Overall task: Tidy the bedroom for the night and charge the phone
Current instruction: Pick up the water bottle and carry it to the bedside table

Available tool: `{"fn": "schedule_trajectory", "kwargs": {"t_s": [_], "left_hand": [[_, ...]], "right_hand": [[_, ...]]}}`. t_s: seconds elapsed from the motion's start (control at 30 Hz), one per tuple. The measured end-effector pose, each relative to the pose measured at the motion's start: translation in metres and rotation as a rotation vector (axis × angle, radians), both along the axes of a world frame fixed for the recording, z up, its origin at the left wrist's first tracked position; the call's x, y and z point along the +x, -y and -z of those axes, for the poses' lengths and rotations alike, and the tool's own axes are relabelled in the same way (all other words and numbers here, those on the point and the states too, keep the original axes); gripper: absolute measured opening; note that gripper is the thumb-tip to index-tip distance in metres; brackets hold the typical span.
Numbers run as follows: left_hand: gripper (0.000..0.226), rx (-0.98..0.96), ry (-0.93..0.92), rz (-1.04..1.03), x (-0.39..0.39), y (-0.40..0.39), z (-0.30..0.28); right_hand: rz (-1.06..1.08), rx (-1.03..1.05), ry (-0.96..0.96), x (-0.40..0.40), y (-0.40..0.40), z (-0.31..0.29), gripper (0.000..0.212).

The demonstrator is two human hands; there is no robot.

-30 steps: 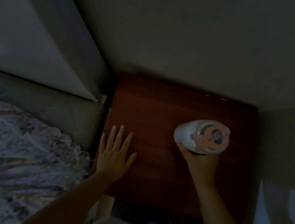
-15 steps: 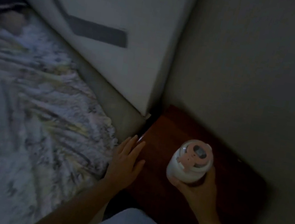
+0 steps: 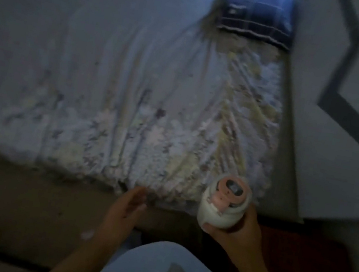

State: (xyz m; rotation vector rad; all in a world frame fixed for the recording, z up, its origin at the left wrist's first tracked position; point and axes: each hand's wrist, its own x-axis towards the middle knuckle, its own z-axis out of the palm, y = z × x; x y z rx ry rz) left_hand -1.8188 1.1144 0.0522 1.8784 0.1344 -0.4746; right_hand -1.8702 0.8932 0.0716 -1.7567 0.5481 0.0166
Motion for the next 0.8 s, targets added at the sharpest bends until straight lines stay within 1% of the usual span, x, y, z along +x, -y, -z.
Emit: {"fn": "schedule_trajectory", "kwargs": {"t_s": [0.1,0.13,0.2,0.27,0.43,0.5,0.6,0.73,0.8], "left_hand": [[0.036,0.021,-0.024,-0.228,0.004,-0.060,0.005],[0.035,0.009,-0.019,-0.285,0.009,-0.081,0.004],[0.034,0.003,0.038,-0.377,0.024,-0.125,0.001],[0.035,0.009,0.110,-0.450,0.043,-0.168,-0.005],[0.038,0.010,0.230,-0.613,0.074,-0.274,-0.013],[0.036,-0.006,0.228,-0.704,0.075,-0.309,-0.013],[0.034,0.007,0.206,-0.861,0.064,-0.355,-0.004],[0.039,0.035,0.118,-1.036,0.042,-0.410,0.022],[0.038,0.031,0.076,-1.112,0.040,-0.437,0.030]], "right_hand": [[-0.168,-0.007,-0.045,0.043,-0.052,0.004,0.082],[-0.219,-0.006,-0.044,0.059,-0.073,0.003,0.080],[-0.306,-0.013,0.011,0.093,-0.120,-0.002,0.072],[-0.393,-0.011,0.073,0.126,-0.170,-0.008,0.073],[-0.585,0.085,0.121,0.189,-0.296,-0.009,0.078],[-0.665,0.120,0.119,0.207,-0.340,-0.011,0.074],[-0.783,0.126,0.087,0.228,-0.396,-0.010,0.074],[-0.914,0.102,0.030,0.257,-0.454,0.000,0.081],[-0.972,0.091,-0.007,0.276,-0.484,0.008,0.078]]}}
